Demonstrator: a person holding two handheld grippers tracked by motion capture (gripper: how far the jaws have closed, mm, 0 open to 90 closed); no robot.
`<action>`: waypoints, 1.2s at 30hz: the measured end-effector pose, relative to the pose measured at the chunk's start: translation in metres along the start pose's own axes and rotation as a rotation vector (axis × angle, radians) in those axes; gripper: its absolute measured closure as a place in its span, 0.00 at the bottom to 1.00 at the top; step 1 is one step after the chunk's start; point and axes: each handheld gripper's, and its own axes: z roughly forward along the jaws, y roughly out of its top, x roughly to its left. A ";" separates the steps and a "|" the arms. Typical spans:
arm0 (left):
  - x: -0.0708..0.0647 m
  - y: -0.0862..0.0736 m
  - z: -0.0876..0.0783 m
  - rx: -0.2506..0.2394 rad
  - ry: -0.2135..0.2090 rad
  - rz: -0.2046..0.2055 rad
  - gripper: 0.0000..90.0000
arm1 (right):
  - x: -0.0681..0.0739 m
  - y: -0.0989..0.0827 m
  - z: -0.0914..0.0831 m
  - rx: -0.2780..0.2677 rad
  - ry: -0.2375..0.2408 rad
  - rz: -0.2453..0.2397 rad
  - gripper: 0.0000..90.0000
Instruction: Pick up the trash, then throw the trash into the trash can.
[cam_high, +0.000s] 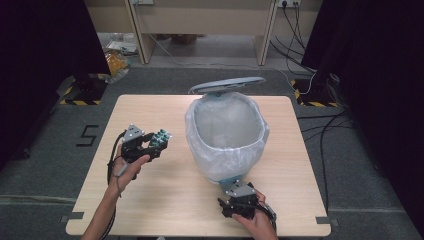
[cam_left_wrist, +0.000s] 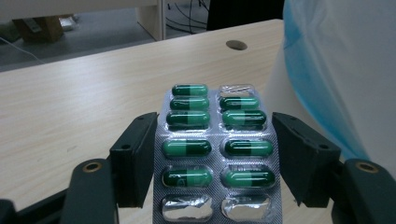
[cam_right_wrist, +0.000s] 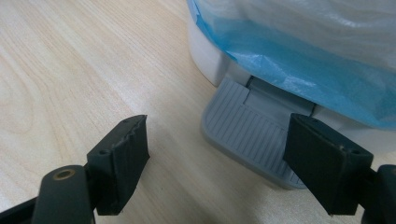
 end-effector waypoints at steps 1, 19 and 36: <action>-0.001 0.002 -0.003 -0.009 -0.005 -0.003 0.38 | 0.000 0.000 0.000 0.000 -0.001 0.000 0.25; -0.014 0.029 -0.027 -0.047 -0.062 0.027 0.38 | 0.000 0.000 0.000 0.002 0.000 0.001 0.24; -0.030 0.050 -0.040 -0.088 -0.116 0.061 0.38 | -0.001 0.001 0.000 0.004 0.007 0.008 0.24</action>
